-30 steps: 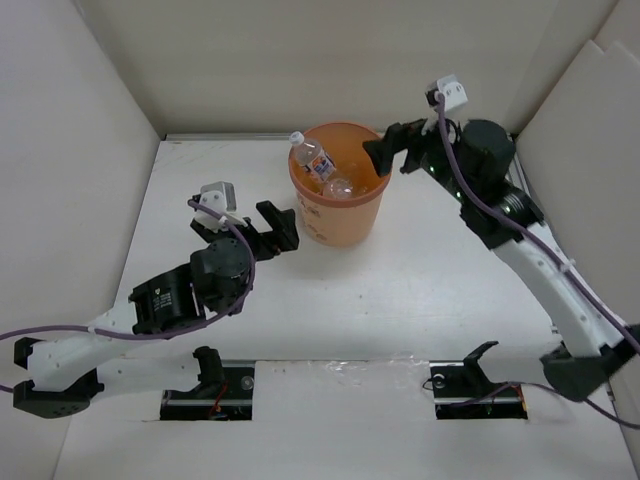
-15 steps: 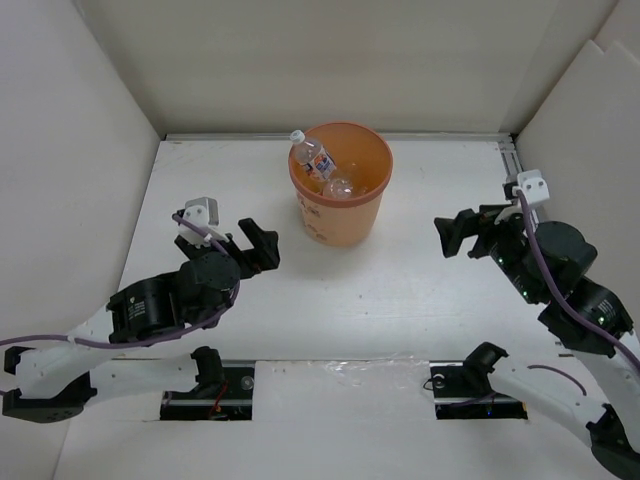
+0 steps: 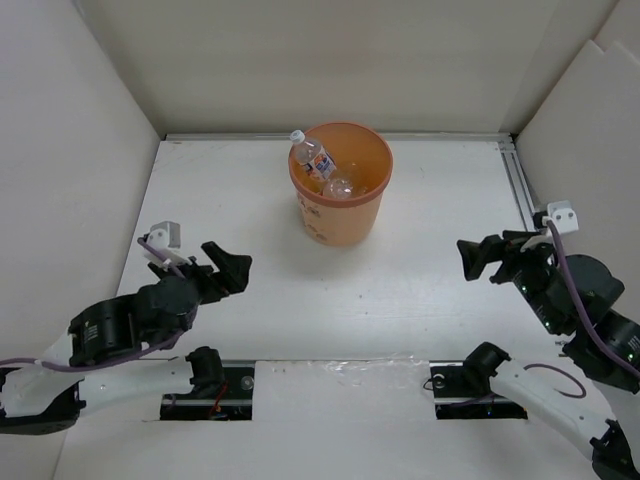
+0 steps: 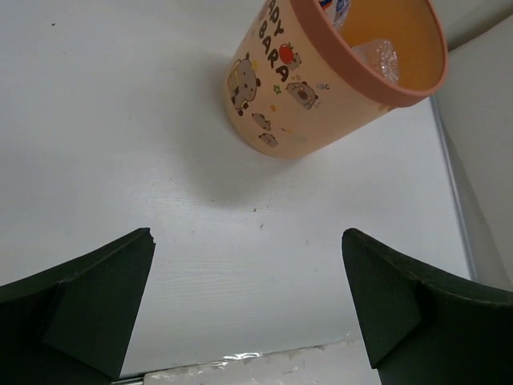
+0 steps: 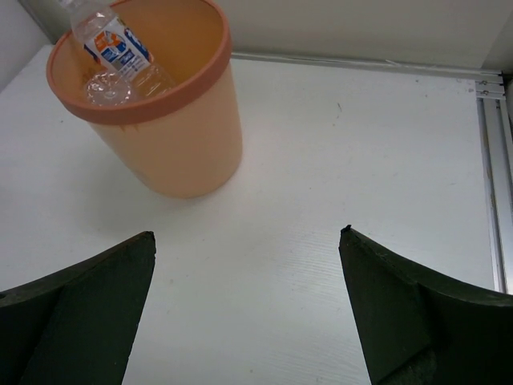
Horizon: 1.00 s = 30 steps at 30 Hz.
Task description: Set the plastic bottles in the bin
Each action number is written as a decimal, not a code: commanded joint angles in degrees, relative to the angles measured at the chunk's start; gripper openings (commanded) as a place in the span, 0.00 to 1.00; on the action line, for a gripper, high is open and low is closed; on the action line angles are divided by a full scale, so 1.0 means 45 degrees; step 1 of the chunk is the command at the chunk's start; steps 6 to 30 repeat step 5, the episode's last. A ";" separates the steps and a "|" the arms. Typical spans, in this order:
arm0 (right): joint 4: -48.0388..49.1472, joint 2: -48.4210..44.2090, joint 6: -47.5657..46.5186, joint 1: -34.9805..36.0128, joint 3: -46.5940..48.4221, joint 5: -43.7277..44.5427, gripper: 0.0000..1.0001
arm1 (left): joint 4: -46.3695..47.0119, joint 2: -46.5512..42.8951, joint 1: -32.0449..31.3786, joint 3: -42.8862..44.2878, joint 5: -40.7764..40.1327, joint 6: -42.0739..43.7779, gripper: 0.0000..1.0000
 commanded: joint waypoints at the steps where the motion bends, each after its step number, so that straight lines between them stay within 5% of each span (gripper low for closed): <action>1: -0.0115 0.0130 0.0129 0.0053 -0.0119 0.0458 1.00 | 0.0232 -0.0983 -0.0057 -0.0179 -0.0676 -0.1216 1.00; 30: -0.0232 0.0130 0.0246 0.0442 -0.0237 0.0712 1.00 | 0.0602 -0.1785 -0.0057 -0.0511 -0.0540 -0.1080 1.00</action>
